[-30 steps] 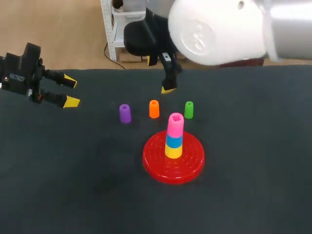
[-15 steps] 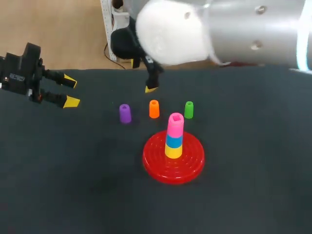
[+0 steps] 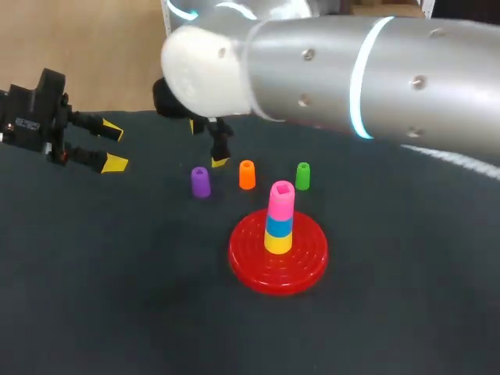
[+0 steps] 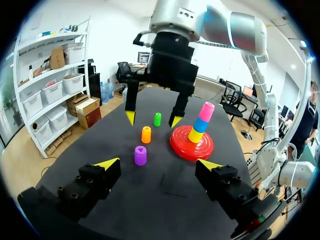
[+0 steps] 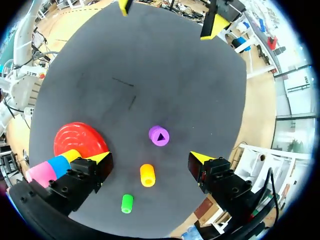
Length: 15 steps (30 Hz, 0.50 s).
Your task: Pick up and stack the cylinders on the red base in this order: pink,purple,orange,green
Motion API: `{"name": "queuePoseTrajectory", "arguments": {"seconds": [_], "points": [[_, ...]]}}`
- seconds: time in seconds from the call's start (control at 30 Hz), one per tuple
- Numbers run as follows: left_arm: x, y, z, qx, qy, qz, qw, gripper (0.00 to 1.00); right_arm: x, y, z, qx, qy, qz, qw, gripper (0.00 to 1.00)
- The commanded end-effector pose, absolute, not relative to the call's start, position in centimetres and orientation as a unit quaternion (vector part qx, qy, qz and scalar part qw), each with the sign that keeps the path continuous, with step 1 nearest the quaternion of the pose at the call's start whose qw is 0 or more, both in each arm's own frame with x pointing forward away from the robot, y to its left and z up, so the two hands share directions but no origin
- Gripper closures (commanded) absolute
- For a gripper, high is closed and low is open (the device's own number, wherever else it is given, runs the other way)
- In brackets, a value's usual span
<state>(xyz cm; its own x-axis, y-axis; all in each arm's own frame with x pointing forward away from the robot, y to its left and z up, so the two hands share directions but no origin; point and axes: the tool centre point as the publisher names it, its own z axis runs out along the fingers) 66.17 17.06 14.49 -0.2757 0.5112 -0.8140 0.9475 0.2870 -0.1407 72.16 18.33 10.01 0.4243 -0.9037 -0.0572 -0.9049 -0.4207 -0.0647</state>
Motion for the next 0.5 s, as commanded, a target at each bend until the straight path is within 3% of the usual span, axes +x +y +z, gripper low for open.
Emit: {"name": "queuePoseTrajectory", "arguments": {"seconds": [0.03, 0.5], "points": [[66.2, 17.2, 14.4, 0.501, 0.727, -0.327, 0.335, 0.0, 72.8, 19.4, 8.8, -0.843, 0.537, 0.025, 0.008, 0.0], [66.2, 17.2, 14.4, 0.501, 0.727, -0.327, 0.335, 0.0, 72.7, 20.5, 5.8, -0.832, 0.554, 0.012, 0.006, 0.0]]}}
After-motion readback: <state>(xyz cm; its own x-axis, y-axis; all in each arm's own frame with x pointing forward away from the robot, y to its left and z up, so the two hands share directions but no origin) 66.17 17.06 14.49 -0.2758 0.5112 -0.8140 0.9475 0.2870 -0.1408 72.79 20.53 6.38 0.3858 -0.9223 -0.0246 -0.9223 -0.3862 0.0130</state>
